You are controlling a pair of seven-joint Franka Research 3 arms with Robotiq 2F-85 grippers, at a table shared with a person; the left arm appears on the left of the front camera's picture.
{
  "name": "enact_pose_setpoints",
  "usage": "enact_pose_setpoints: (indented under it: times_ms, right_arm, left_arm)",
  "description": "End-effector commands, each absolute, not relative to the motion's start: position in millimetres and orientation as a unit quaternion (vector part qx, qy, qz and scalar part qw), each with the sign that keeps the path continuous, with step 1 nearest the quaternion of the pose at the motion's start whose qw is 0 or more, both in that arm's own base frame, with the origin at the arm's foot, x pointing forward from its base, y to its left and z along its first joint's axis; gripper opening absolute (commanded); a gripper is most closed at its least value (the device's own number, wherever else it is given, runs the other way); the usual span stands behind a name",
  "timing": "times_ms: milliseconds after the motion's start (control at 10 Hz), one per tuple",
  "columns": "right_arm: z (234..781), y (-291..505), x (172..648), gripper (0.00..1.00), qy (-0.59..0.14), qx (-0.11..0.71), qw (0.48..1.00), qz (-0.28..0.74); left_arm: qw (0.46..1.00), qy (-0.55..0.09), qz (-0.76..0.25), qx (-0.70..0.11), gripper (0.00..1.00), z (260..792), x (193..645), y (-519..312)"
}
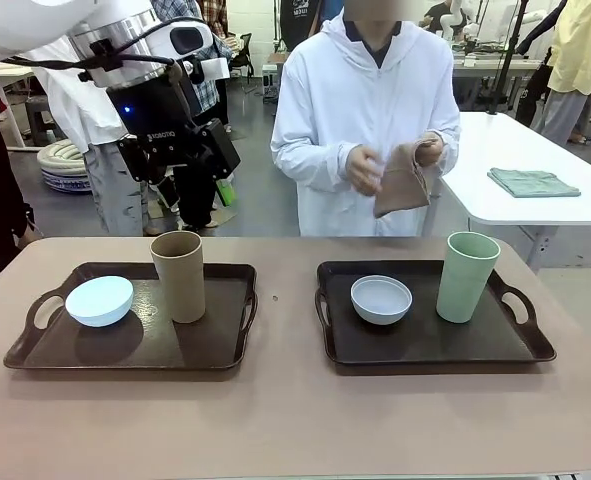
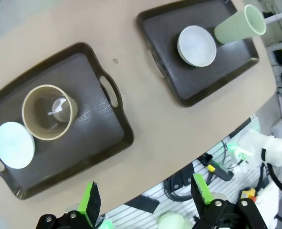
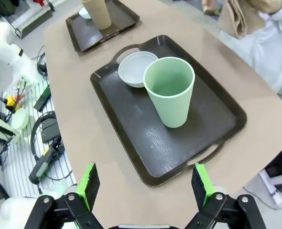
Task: Set up a tray with a mat and arrange the tableware.
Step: Pick up the Picnic Bowl and Reusable plastic cup from the Handle tray in front of the human's position and hold them in the air.
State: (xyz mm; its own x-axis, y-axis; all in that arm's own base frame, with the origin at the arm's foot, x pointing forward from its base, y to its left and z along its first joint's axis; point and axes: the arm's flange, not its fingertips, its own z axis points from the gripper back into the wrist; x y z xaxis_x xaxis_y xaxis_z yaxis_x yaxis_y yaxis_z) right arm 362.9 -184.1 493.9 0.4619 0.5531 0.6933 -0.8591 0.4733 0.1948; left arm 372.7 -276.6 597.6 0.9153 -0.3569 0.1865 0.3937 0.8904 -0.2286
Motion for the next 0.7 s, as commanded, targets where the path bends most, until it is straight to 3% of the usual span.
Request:
enact_pose_setpoints:
  times_ms: [0, 200, 400, 600]
  right_arm:
    - [495, -180, 358, 1.00, -0.299, 0.276, 0.801, 0.439]
    - [496, -184, 361, 1.00, -0.283, 0.269, 0.811, 0.436]
    - [452, -194, 427, 1.00, -0.274, 0.270, 0.769, 0.511]
    - [429, -201, 451, 1.00, -0.305, 0.276, 0.729, 0.547]
  left_arm:
    - [0.970, -0.074, -0.194, -0.125, 1.00, 605, 363, -273]
    - [0.970, -0.074, -0.194, -0.125, 1.00, 605, 363, -273]
    - [0.971, -0.096, -0.196, -0.093, 1.00, 606, 377, -305]
    - [0.974, -0.104, -0.194, -0.049, 1.00, 614, 397, -346]
